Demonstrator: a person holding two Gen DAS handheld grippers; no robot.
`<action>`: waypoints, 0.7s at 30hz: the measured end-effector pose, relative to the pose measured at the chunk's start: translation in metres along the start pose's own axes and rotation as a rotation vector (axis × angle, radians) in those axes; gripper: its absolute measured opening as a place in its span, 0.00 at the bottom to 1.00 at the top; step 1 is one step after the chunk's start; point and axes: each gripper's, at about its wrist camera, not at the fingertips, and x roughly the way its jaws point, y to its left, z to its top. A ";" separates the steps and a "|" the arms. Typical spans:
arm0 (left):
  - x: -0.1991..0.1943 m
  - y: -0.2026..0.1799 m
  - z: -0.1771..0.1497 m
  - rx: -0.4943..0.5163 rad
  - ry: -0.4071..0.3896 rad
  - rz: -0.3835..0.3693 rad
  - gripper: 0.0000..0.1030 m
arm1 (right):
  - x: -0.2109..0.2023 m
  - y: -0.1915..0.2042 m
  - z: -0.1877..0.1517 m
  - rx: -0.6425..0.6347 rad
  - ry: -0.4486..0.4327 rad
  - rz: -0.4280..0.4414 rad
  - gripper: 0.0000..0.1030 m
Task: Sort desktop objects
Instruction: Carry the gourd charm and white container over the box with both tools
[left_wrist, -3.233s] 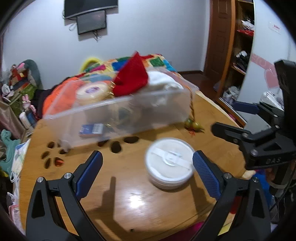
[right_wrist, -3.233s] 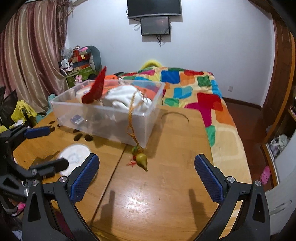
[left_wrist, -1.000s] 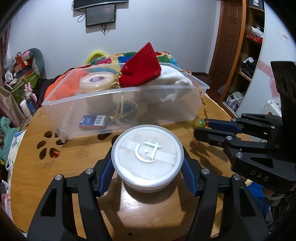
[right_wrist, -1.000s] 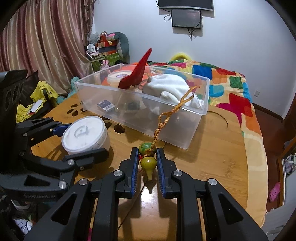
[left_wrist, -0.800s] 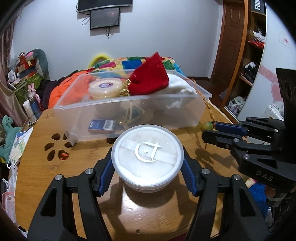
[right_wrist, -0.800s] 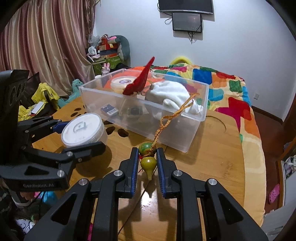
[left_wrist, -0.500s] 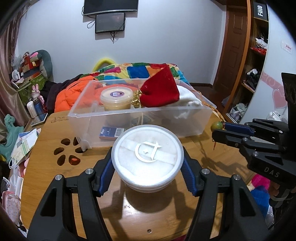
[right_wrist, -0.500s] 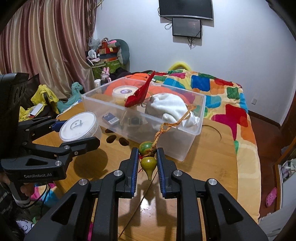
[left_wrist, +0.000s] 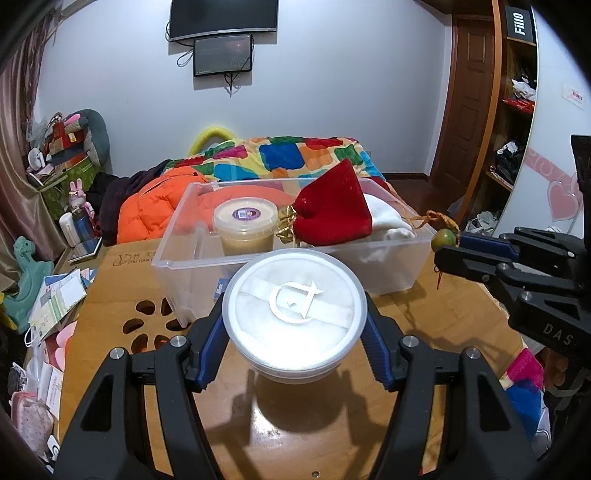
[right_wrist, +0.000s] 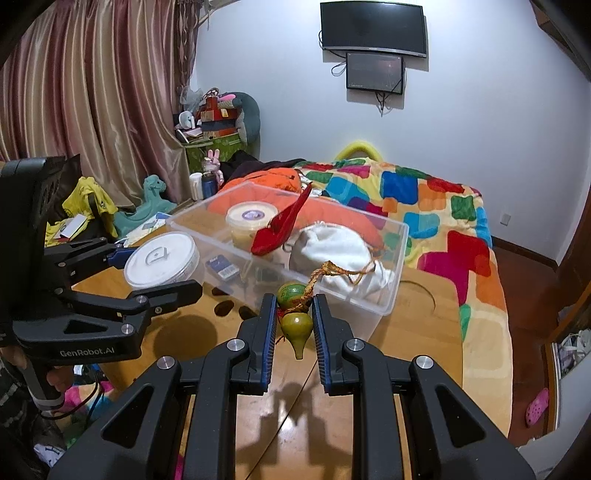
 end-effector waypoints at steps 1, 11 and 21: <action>0.001 0.000 0.001 0.000 -0.001 0.000 0.63 | 0.000 0.000 0.003 -0.002 -0.004 0.000 0.17; 0.008 0.006 0.014 -0.002 -0.003 0.001 0.63 | 0.013 -0.008 0.018 0.001 -0.016 -0.003 0.17; 0.018 0.015 0.037 -0.003 -0.021 -0.001 0.63 | 0.027 -0.015 0.030 -0.011 -0.017 -0.008 0.17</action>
